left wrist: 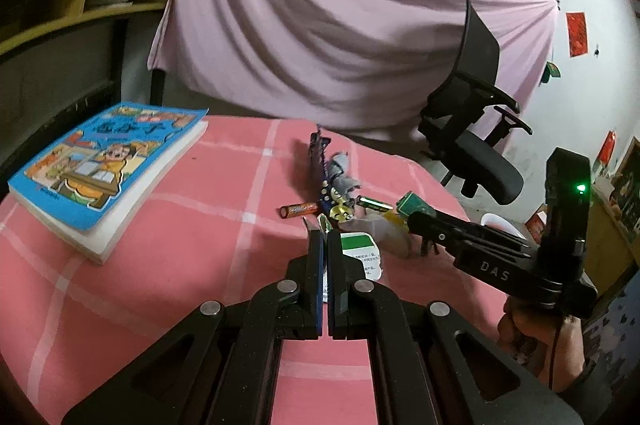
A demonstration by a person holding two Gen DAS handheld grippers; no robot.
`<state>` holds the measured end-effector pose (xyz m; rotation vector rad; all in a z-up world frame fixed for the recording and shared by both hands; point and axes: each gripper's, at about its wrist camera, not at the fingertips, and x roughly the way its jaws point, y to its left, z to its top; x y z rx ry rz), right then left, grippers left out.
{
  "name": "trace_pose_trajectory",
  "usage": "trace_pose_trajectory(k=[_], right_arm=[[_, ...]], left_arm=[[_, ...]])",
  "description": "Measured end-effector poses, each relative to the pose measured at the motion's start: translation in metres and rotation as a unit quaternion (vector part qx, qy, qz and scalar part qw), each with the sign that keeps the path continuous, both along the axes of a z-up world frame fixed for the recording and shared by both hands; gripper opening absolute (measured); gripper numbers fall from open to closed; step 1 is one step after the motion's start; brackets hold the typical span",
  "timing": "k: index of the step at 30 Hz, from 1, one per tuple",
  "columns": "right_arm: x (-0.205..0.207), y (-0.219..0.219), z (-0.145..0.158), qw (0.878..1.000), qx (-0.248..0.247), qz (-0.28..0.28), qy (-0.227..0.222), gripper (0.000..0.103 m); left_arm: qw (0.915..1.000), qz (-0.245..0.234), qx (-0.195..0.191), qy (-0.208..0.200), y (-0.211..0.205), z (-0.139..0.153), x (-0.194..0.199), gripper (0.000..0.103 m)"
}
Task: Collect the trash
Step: 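Grasp the green medicine box with the right tool while the left tool holds the leaflet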
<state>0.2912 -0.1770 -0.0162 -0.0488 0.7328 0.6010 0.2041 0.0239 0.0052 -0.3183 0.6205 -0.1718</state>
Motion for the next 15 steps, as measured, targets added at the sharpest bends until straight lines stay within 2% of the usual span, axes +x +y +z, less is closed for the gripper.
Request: trace_pose_trajectory(k=[4,8,15], right_arm=[[-0.016,-0.007,0.008,0.999,0.010,-0.008,-0.034,0.032],[-0.043,-0.017,0.023,0.993,0.033,-0.020,-0.108,0.032],[-0.081,-0.043,0.044,0.975,0.072,-0.054,-0.204,0.032]], left_arm=[[0.9992,0.004,0.024,-0.030,-0.009,0.007,-0.009,0.000],[0.9954,0.009,0.055,-0.077,-0.024,0.018,-0.022,0.000],[0.9885,0.016,0.042,-0.145,-0.043,0.046,-0.033,0.000]])
